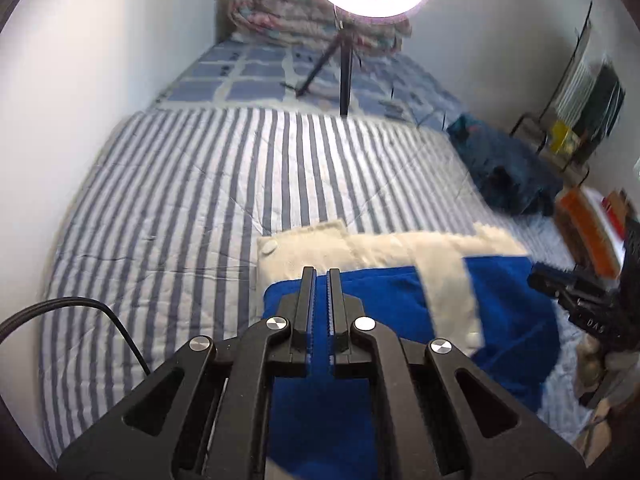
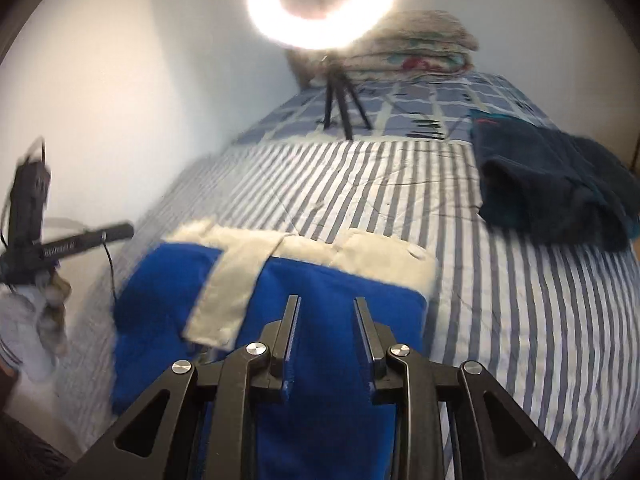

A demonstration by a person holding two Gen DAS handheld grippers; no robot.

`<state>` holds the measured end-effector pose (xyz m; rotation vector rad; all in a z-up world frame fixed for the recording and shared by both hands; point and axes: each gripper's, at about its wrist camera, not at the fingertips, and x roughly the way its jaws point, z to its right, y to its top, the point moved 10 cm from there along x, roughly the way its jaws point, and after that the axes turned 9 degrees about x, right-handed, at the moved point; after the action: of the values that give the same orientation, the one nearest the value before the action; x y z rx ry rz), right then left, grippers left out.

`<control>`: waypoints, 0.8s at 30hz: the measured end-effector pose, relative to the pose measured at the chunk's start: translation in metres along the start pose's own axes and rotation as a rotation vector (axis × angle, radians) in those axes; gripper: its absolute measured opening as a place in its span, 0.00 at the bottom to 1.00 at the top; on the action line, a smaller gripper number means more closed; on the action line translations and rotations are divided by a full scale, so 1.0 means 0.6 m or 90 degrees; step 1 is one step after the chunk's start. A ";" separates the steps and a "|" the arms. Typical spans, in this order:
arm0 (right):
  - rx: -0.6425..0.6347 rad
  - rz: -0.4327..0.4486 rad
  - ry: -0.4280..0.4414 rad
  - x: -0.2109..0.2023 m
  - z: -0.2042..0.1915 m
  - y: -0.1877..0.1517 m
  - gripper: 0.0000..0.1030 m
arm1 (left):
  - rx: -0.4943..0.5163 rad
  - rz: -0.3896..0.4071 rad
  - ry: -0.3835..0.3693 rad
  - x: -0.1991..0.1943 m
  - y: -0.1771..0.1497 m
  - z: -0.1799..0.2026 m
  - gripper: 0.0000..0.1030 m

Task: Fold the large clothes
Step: 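Grasp the side of the folded bundle with both grippers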

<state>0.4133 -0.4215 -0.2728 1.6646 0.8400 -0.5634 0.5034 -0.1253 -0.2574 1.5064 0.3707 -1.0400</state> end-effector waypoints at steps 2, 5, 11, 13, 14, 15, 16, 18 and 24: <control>-0.018 -0.010 -0.019 0.023 0.010 -0.004 0.22 | 0.006 -0.030 0.020 0.043 -0.017 -0.013 0.00; 0.002 -0.026 0.000 0.048 0.025 -0.009 0.22 | -0.006 -0.044 0.004 0.082 -0.047 -0.022 0.00; -0.039 -0.061 -0.044 0.091 0.027 -0.038 0.21 | 0.014 -0.040 0.006 0.100 -0.076 -0.017 0.00; -0.024 -0.062 -0.034 0.065 0.025 -0.031 0.22 | -0.006 -0.048 -0.014 0.087 -0.071 -0.021 0.00; -0.019 -0.052 -0.024 0.045 0.023 -0.028 0.23 | -0.014 -0.042 -0.020 0.069 -0.067 -0.025 0.01; -0.014 -0.043 -0.011 0.024 0.020 -0.027 0.23 | -0.014 -0.027 -0.023 0.048 -0.063 -0.027 0.01; -0.011 -0.040 0.005 0.003 0.016 -0.033 0.23 | -0.010 -0.017 -0.025 0.028 -0.063 -0.028 0.01; -0.009 -0.040 0.030 -0.030 0.010 -0.053 0.23 | 0.000 -0.011 -0.054 -0.008 -0.075 -0.017 0.01; 0.028 -0.097 0.058 -0.050 0.022 -0.141 0.23 | 0.037 -0.058 -0.059 -0.013 -0.141 -0.006 0.01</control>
<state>0.3298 -0.4320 -0.3067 1.6856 1.0343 -0.6189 0.4378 -0.0990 -0.3050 1.4990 0.3492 -1.1970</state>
